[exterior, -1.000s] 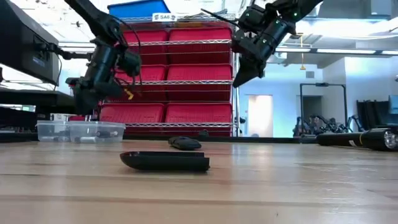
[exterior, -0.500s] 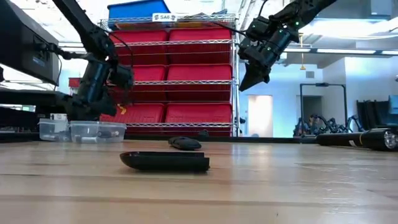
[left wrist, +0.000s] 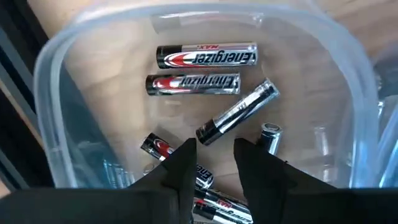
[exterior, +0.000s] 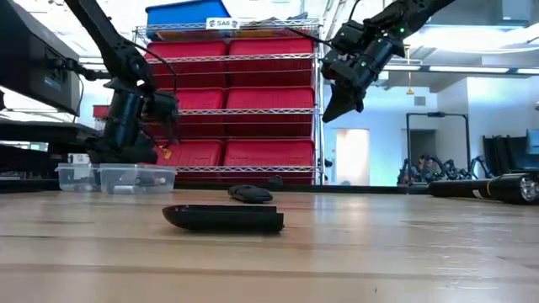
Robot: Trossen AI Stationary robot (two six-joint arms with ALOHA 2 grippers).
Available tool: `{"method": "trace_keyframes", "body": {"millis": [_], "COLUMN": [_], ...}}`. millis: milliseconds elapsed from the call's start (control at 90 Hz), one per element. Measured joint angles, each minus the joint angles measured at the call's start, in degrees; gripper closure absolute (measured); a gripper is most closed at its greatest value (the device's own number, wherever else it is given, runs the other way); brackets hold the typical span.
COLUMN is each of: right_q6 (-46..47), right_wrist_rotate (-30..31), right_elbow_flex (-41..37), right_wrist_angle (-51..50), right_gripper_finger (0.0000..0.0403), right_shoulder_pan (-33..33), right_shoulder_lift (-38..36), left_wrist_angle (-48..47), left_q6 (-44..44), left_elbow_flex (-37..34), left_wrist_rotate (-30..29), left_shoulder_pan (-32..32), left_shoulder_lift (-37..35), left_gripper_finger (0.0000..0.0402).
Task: Insert battery
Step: Insert the silver battery into the remote's battery compartment
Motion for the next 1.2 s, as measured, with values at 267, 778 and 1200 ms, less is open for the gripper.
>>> {"method": "trace_keyframes", "body": {"millis": [267, 778, 1200], "right_q6": [1.1, 2.2, 2.9], "right_wrist_rotate": [0.0, 0.0, 0.0], "right_elbow_flex": [0.0, 0.0, -0.1], "right_wrist_angle": [-0.1, -0.1, -0.3], "right_gripper_finger": [0.0402, 0.0402, 0.0402], "right_shoulder_pan": [0.0, 0.8, 1.0], "right_shoulder_lift": [0.0, 0.0, 0.0], "left_wrist_angle": [-0.7, 7.1, 7.6], "left_q6": [2.2, 15.7, 15.4], "left_elbow_flex": [0.6, -0.6, -1.6], "left_wrist_rotate": [0.8, 0.4, 0.3], "left_shoulder_pan": [-0.1, -0.1, -0.1], "left_shoulder_lift": [-1.7, -3.2, 0.9], "left_gripper_finger": [0.0308, 0.0344, 0.0349]}}
